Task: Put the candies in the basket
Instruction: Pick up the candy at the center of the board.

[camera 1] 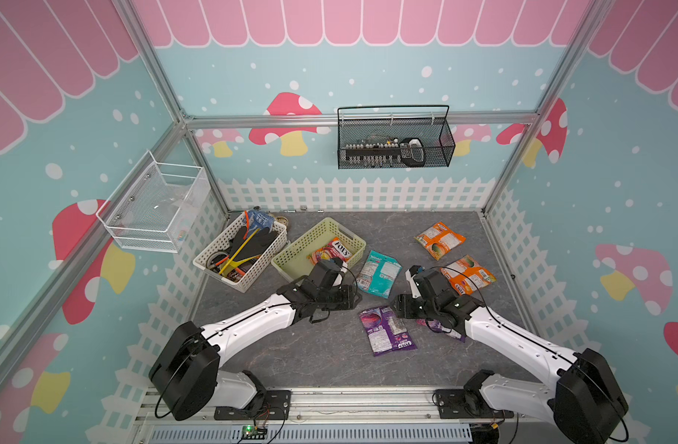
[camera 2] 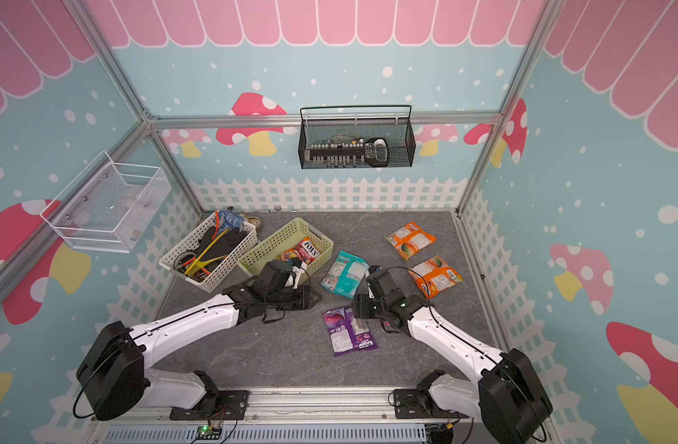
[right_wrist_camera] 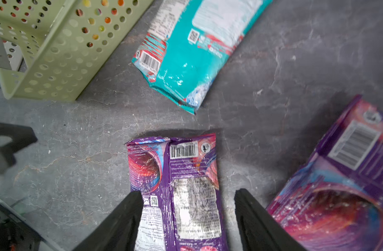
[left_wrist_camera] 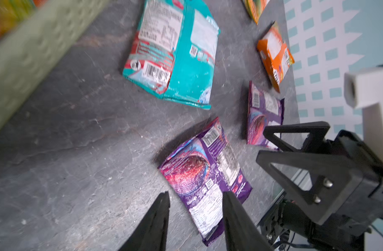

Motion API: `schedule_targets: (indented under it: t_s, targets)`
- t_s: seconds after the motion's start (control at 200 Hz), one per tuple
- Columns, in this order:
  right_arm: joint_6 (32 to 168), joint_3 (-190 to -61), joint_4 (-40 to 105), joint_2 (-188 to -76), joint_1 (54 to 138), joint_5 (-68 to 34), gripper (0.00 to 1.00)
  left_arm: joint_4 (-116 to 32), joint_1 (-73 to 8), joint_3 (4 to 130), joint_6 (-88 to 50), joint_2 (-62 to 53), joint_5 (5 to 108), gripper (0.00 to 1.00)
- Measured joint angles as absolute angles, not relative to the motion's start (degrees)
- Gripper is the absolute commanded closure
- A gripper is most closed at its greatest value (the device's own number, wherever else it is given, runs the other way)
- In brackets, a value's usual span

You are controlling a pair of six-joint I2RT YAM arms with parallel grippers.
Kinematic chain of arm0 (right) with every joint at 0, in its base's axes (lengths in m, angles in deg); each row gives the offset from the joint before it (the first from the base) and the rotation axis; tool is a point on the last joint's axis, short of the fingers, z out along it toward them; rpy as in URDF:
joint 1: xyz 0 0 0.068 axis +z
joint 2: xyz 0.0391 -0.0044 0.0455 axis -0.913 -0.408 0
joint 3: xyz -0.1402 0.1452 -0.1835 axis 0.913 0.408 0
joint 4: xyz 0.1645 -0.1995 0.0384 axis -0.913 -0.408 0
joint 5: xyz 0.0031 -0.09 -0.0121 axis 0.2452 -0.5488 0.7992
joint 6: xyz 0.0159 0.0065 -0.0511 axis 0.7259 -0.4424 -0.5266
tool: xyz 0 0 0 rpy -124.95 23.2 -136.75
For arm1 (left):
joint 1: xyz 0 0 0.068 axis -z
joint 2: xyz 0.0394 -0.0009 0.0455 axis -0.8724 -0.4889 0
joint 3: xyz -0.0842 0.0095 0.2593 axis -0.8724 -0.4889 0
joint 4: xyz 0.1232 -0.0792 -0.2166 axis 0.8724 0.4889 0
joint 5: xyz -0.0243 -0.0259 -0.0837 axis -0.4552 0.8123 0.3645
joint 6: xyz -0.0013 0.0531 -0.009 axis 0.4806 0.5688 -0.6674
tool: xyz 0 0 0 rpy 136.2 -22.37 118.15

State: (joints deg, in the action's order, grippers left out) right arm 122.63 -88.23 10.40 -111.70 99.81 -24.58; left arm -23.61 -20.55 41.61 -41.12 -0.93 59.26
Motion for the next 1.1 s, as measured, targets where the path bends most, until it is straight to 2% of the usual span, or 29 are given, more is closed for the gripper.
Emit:
schedule_targets:
  t_s: [0.185, 0.5, 0.74, 1.096]
  targets:
    - [123.6, -84.4, 10.6, -113.0, 100.2, -21.8, 0.41, -27.5, -20.5, 38.5, -42.2, -7.2, 60.5, 0.53]
    - [124.2, -80.6, 14.0, -115.0, 101.6, -18.6, 0.48, -35.8, -20.1, 38.4, -43.3, -15.6, 62.7, 0.52]
    - [124.4, -79.2, 16.1, -116.1, 101.7, -18.5, 0.49, -44.2, -20.0, 36.3, -45.8, -18.1, 65.9, 0.53]
    - [124.4, -78.8, 17.0, -116.2, 101.9, -18.8, 0.49, -57.4, -19.7, 30.2, -53.1, -18.1, 72.0, 0.63]
